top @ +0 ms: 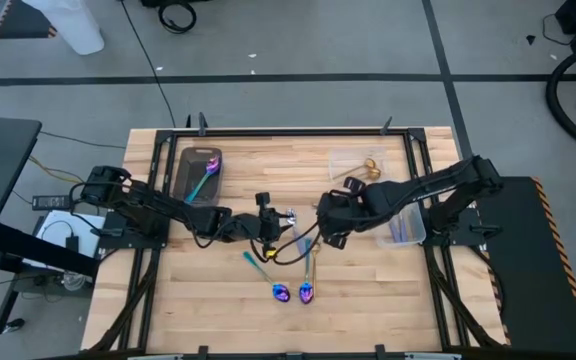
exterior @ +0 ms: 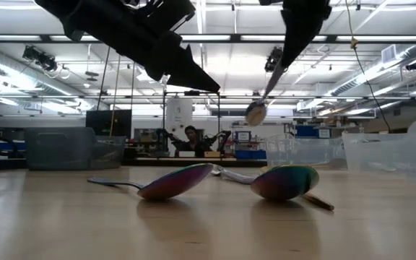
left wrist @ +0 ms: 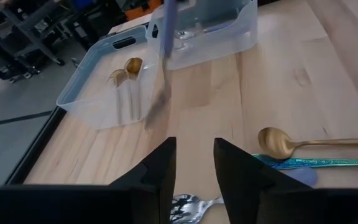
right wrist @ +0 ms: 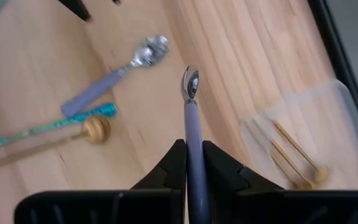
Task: Sort silverware by color (type)
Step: Put the purple spoon into the bottom transparent bin
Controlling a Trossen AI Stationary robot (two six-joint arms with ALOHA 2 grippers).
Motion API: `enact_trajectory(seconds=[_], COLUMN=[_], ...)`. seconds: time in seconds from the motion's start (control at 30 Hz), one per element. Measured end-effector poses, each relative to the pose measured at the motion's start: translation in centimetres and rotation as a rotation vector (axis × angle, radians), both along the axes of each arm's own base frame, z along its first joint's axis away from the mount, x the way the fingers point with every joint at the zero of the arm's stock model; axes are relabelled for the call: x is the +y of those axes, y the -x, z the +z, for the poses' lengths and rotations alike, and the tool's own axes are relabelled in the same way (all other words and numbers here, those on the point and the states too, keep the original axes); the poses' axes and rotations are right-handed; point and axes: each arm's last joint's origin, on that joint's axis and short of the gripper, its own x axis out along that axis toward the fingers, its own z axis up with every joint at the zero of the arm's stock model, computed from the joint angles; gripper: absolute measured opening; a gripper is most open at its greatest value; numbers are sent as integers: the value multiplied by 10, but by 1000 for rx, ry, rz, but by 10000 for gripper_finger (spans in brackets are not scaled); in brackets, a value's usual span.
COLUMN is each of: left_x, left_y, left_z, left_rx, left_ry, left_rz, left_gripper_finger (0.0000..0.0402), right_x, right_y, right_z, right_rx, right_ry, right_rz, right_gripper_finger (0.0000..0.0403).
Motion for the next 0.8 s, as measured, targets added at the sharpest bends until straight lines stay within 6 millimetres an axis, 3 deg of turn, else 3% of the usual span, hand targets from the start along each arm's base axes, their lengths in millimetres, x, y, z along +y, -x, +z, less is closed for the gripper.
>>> enact_trajectory(seconds=[0.23, 0.5, 0.8], left_x=[0, 0, 0], left_y=[0, 0, 0], left_z=[0, -1, -1], left_rx=[3, 3, 11], left_ry=[0, 5, 4], left_rz=[0, 3, 3], left_gripper_finger=[117, 117, 117], right_x=[-4, -2, 10], right_y=[16, 31, 50], right_z=[24, 27, 39], right_rx=[106, 233, 172], right_ry=[14, 27, 16], right_rz=[-69, -91, -63], right_gripper_finger=[43, 43, 43])
